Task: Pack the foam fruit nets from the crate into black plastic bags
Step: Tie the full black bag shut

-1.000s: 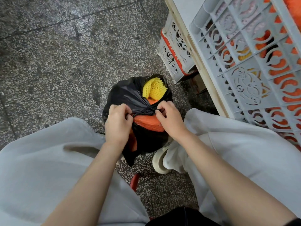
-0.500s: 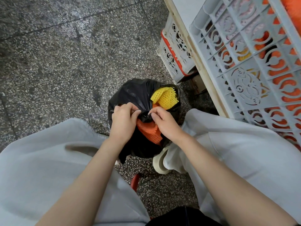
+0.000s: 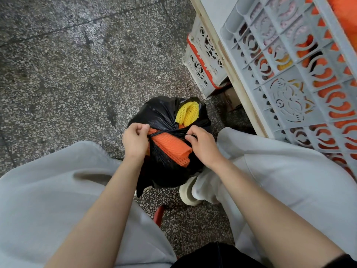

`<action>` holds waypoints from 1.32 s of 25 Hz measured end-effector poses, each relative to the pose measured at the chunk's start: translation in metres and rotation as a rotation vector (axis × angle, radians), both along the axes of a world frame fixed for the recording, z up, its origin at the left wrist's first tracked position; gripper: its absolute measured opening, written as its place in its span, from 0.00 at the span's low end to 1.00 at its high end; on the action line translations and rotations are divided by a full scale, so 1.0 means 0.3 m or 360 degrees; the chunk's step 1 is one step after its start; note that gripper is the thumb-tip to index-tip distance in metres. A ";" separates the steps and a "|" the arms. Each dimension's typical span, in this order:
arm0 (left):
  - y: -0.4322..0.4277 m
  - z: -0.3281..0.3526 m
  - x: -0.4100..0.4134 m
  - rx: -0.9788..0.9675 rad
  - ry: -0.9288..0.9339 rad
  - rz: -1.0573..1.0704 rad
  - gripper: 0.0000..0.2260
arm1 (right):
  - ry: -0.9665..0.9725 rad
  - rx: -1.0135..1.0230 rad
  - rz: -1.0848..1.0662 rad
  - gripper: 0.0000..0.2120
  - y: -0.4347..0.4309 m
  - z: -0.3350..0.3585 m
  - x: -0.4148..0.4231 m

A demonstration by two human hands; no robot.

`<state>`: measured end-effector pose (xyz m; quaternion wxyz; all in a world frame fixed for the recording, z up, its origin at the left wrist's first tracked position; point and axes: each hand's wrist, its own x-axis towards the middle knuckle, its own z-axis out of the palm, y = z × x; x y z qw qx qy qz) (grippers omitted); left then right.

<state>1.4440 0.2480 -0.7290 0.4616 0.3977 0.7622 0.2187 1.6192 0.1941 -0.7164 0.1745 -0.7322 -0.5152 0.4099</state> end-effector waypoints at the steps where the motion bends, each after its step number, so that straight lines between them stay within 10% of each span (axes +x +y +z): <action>1: 0.000 -0.003 0.001 -0.0140 -0.0152 0.0173 0.10 | 0.0004 -0.0038 -0.0045 0.08 -0.005 -0.004 0.005; 3: 0.000 -0.007 -0.006 -0.0346 -0.0390 0.0345 0.13 | 0.0081 -0.0116 -0.0160 0.07 -0.017 -0.004 0.006; 10: -0.009 0.062 -0.020 -0.0098 0.0170 -0.1081 0.12 | 0.0683 -0.0148 -0.0406 0.06 -0.024 0.071 -0.025; 20: -0.016 0.053 -0.010 -0.0729 -0.1073 0.0780 0.16 | 0.0491 -0.0389 -0.0275 0.15 -0.039 0.045 -0.054; 25: -0.062 0.068 0.021 -0.0388 -0.0799 0.0340 0.14 | 0.0910 -0.0301 -0.0623 0.13 0.008 0.077 -0.122; 33: -0.086 0.115 0.045 -0.0614 -0.1200 0.0256 0.13 | 0.0170 0.0034 0.0027 0.14 0.021 0.059 -0.150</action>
